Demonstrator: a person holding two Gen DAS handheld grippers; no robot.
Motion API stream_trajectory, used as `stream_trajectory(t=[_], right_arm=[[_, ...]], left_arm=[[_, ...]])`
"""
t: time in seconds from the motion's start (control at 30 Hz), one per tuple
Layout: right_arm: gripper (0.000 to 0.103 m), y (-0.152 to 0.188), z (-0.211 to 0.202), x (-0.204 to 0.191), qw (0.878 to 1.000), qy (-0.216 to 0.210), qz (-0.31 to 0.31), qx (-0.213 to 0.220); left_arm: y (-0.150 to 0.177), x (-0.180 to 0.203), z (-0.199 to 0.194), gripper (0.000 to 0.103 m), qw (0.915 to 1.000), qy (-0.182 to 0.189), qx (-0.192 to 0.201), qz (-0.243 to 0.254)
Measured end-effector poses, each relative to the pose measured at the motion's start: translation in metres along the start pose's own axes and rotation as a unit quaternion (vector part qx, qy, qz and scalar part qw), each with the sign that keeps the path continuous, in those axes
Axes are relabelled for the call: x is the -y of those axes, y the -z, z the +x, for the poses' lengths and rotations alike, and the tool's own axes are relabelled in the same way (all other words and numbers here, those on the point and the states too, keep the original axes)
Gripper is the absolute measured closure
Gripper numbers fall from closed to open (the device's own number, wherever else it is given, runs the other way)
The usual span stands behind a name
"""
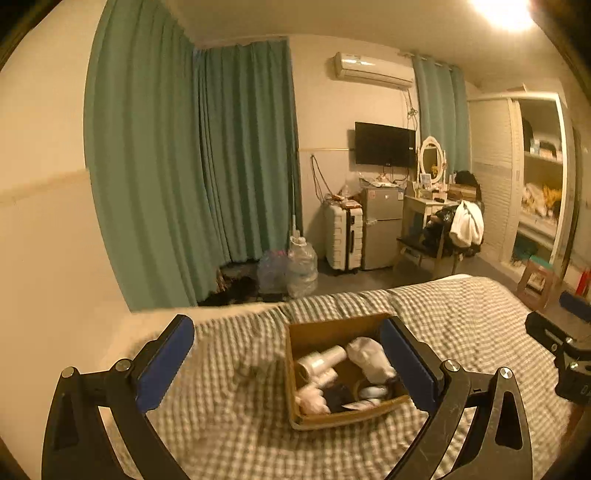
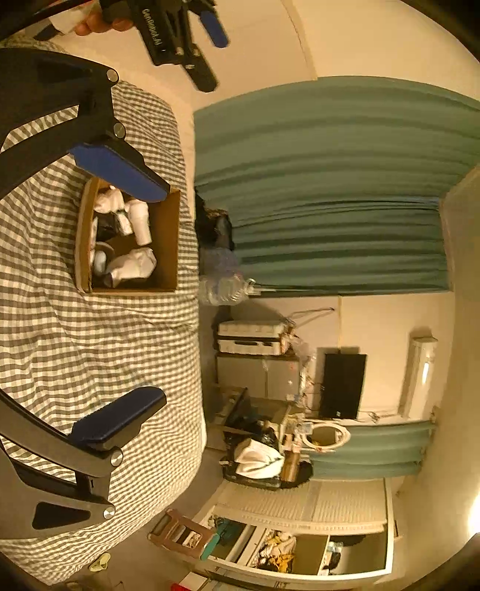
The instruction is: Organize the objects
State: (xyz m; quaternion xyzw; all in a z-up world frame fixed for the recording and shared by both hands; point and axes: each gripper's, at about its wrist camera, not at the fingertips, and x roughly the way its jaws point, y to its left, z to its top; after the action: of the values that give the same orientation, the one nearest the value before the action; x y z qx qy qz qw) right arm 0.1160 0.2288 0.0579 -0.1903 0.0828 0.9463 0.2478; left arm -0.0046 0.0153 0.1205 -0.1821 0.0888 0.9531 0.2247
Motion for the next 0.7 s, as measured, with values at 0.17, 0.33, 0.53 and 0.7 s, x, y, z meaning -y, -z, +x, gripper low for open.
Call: stream_trajectory(t=[0.17,0.33,0.53,0.7], right_arm=[[0.002,0.023,0.004,0.005,1.000,-0.010,0.007,0.010],[0.002,0.063,0.018,0.005,1.000,-0.010,-0.010,0.010],[0.002,0.104,0.050,0.009,1.000,-0.018,0.011,-0.020],[0.002,0.118,0.051,-0.003,1.000,0.002,-0.026,-0.006]], left_arm=[[0.024,0.006,0.000,0.000,0.9996,0.015,0.012,-0.020],[0.063,0.021,0.007,0.000,0.9997,0.002,0.026,0.001],[0.122,0.030,0.018,0.000,0.9991,-0.029,0.009,0.029],[0.143,0.027,0.030,0.000,0.9982,-0.046,-0.010,0.037]])
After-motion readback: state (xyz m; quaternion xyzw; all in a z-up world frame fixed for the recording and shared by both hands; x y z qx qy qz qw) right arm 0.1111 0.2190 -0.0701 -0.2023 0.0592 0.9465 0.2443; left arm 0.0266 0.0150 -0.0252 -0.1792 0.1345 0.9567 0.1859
